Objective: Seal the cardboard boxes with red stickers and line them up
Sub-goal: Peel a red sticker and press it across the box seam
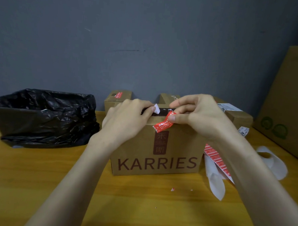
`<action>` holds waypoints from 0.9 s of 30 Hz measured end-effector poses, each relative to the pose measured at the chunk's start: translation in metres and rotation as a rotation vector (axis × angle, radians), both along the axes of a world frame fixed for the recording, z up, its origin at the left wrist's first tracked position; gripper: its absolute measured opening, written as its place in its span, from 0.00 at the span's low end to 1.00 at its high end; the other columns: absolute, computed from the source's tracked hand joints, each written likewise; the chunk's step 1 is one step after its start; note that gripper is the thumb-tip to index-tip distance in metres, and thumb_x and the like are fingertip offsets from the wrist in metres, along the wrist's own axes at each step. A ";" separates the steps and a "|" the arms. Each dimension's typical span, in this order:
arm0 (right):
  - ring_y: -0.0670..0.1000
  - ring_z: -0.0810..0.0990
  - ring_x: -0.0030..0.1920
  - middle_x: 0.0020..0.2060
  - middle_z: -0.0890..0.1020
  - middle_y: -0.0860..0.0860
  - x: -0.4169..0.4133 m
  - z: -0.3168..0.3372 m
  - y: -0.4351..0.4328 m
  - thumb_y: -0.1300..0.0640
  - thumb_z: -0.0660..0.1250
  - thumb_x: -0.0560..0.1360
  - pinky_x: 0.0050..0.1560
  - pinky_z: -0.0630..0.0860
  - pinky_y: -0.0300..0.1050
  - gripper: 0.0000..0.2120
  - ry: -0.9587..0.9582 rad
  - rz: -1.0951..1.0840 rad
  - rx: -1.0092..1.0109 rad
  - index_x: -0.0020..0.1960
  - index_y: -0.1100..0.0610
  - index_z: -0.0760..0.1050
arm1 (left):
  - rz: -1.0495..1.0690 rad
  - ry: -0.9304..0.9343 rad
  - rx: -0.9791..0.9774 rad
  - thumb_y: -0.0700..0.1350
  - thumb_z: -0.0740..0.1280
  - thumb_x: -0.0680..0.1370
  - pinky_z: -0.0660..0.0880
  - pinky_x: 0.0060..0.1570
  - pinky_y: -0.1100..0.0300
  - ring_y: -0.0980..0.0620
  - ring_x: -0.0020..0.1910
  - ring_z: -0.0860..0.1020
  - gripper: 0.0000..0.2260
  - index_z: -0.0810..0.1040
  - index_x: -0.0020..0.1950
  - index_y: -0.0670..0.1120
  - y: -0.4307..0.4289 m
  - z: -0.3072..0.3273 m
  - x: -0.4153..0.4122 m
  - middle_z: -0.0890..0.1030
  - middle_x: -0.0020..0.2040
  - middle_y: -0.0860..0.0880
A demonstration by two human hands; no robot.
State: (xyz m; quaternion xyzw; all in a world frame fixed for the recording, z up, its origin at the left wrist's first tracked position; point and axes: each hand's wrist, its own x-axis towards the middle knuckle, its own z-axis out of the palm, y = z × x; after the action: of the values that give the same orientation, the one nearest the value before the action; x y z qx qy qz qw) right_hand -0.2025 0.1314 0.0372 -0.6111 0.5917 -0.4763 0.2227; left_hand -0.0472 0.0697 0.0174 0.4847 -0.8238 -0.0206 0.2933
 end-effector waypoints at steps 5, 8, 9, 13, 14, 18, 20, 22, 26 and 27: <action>0.42 0.80 0.38 0.32 0.80 0.44 0.000 0.003 0.002 0.56 0.75 0.67 0.41 0.72 0.35 0.11 0.193 -0.102 0.026 0.49 0.53 0.80 | -0.011 -0.001 0.007 0.55 0.52 0.81 0.63 0.36 0.55 0.47 0.50 0.75 0.13 0.76 0.53 0.63 -0.001 0.000 0.000 0.78 0.42 0.53; 0.48 0.77 0.47 0.40 0.80 0.48 0.010 0.001 0.004 0.47 0.74 0.68 0.43 0.70 0.42 0.16 0.514 -0.231 0.048 0.51 0.54 0.81 | -0.002 -0.002 0.013 0.55 0.52 0.81 0.64 0.39 0.54 0.45 0.50 0.75 0.13 0.76 0.53 0.63 -0.001 -0.001 0.000 0.77 0.41 0.52; 0.49 0.76 0.46 0.41 0.80 0.50 0.013 0.002 0.005 0.47 0.73 0.69 0.42 0.71 0.43 0.14 0.548 -0.236 0.048 0.49 0.55 0.81 | -0.002 -0.002 0.013 0.55 0.52 0.81 0.65 0.40 0.54 0.45 0.50 0.75 0.13 0.76 0.53 0.63 -0.001 -0.001 0.000 0.78 0.41 0.52; 0.46 0.72 0.39 0.33 0.76 0.45 0.015 0.002 0.006 0.54 0.73 0.70 0.31 0.66 0.34 0.04 0.513 -0.241 0.011 0.44 0.53 0.83 | -0.007 0.006 0.015 0.55 0.52 0.81 0.64 0.40 0.54 0.45 0.51 0.76 0.13 0.76 0.53 0.63 -0.001 -0.002 0.000 0.79 0.43 0.52; 0.46 0.73 0.41 0.32 0.75 0.44 0.014 0.002 0.005 0.55 0.73 0.70 0.31 0.65 0.33 0.04 0.503 -0.246 -0.002 0.45 0.53 0.83 | -0.004 0.006 0.016 0.55 0.52 0.81 0.64 0.40 0.54 0.45 0.51 0.75 0.13 0.76 0.53 0.63 -0.001 -0.001 0.000 0.79 0.43 0.52; 0.50 0.76 0.50 0.41 0.79 0.49 0.014 -0.001 0.003 0.55 0.73 0.70 0.42 0.67 0.39 0.09 0.500 -0.263 0.000 0.50 0.55 0.81 | -0.006 0.002 0.002 0.54 0.52 0.81 0.63 0.38 0.55 0.45 0.51 0.76 0.13 0.76 0.54 0.63 0.000 -0.002 0.000 0.79 0.44 0.52; 0.49 0.75 0.45 0.35 0.76 0.46 0.015 -0.001 0.004 0.56 0.74 0.70 0.36 0.66 0.39 0.06 0.512 -0.268 -0.027 0.46 0.54 0.83 | -0.008 0.003 0.001 0.54 0.52 0.81 0.62 0.36 0.55 0.45 0.50 0.76 0.13 0.76 0.54 0.64 0.000 -0.002 0.001 0.79 0.43 0.52; 0.47 0.73 0.40 0.30 0.73 0.43 0.016 -0.001 0.006 0.56 0.74 0.69 0.31 0.65 0.35 0.01 0.517 -0.268 -0.064 0.40 0.53 0.82 | -0.006 0.002 -0.001 0.54 0.52 0.81 0.62 0.36 0.55 0.45 0.51 0.76 0.13 0.76 0.53 0.63 -0.001 -0.002 0.001 0.79 0.44 0.52; 0.48 0.76 0.43 0.44 0.77 0.53 0.016 -0.005 0.004 0.55 0.74 0.69 0.32 0.64 0.35 0.13 0.528 -0.246 -0.083 0.31 0.45 0.73 | -0.004 0.001 -0.009 0.54 0.52 0.81 0.61 0.33 0.56 0.46 0.50 0.76 0.13 0.76 0.54 0.63 -0.003 -0.002 0.001 0.80 0.44 0.52; 0.49 0.77 0.44 0.48 0.77 0.54 0.016 -0.004 0.004 0.55 0.74 0.69 0.33 0.65 0.37 0.14 0.523 -0.234 -0.072 0.30 0.45 0.72 | -0.006 -0.002 -0.013 0.54 0.52 0.81 0.61 0.32 0.57 0.46 0.50 0.76 0.13 0.76 0.54 0.63 -0.003 -0.002 0.001 0.80 0.45 0.53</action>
State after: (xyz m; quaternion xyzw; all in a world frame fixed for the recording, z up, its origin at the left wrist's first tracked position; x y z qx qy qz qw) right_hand -0.1865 0.1351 0.0332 -0.6483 0.6782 -0.3456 -0.0159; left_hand -0.0460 0.0665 0.0150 0.4803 -0.8257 -0.0158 0.2956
